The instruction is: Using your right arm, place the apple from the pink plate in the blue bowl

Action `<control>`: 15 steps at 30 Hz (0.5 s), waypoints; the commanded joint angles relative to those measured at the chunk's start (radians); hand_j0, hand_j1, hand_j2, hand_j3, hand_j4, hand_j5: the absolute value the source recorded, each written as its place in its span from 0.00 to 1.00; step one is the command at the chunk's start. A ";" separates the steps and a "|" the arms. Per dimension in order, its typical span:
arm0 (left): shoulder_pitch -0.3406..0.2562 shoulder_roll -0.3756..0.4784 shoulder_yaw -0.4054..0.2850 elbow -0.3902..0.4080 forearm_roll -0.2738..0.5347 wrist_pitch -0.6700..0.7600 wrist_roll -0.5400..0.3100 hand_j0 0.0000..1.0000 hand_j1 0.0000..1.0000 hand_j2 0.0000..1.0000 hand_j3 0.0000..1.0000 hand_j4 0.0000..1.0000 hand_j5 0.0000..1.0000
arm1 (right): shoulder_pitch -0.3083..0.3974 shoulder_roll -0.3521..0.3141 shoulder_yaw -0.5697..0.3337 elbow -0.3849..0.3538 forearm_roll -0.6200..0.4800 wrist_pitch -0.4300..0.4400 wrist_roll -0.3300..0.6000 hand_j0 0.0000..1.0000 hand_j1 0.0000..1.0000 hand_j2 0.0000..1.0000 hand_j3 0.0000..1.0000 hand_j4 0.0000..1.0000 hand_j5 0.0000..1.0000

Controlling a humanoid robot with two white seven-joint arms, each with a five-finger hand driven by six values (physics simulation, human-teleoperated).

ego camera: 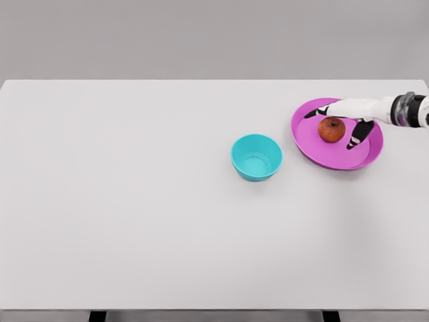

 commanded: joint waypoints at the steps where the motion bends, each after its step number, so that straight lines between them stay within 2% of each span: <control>1: 0.000 0.000 0.000 0.000 0.000 0.000 0.000 1.00 1.00 1.00 1.00 1.00 1.00 | 0.000 0.005 0.004 0.005 -0.004 0.002 0.000 1.00 1.00 1.00 1.00 1.00 1.00; 4: 0.000 0.000 0.000 0.000 0.000 0.000 0.000 1.00 1.00 1.00 1.00 1.00 1.00 | -0.002 0.007 0.011 0.004 -0.003 0.002 0.000 1.00 1.00 1.00 1.00 1.00 1.00; 6: 0.000 0.000 0.000 0.000 0.000 0.000 0.000 1.00 1.00 1.00 1.00 1.00 1.00 | -0.002 0.007 0.011 0.004 -0.003 0.002 0.000 0.95 0.95 0.95 0.95 0.95 0.95; 7: 0.000 0.000 0.000 0.000 0.000 0.000 0.000 1.00 1.00 1.00 1.00 1.00 1.00 | -0.002 0.007 0.011 0.004 -0.003 0.002 0.000 0.85 0.85 0.85 0.85 0.85 0.85; 10: 0.000 0.000 0.000 0.000 0.000 0.000 0.000 1.00 1.00 1.00 1.00 1.00 1.00 | -0.002 0.007 0.013 0.002 0.000 0.002 0.000 0.70 0.70 0.70 0.70 0.70 0.70; 13: 0.000 0.000 0.000 0.000 0.000 0.000 0.000 1.00 1.00 1.00 1.00 1.00 1.00 | -0.002 0.007 0.018 -0.001 0.000 0.002 0.000 0.65 0.65 0.65 0.65 0.65 0.65; 15: 0.000 0.000 0.000 0.000 0.000 0.000 0.000 1.00 1.00 1.00 1.00 1.00 1.00 | -0.002 0.007 0.024 -0.004 0.000 0.002 0.000 0.64 0.64 0.64 0.64 0.64 0.64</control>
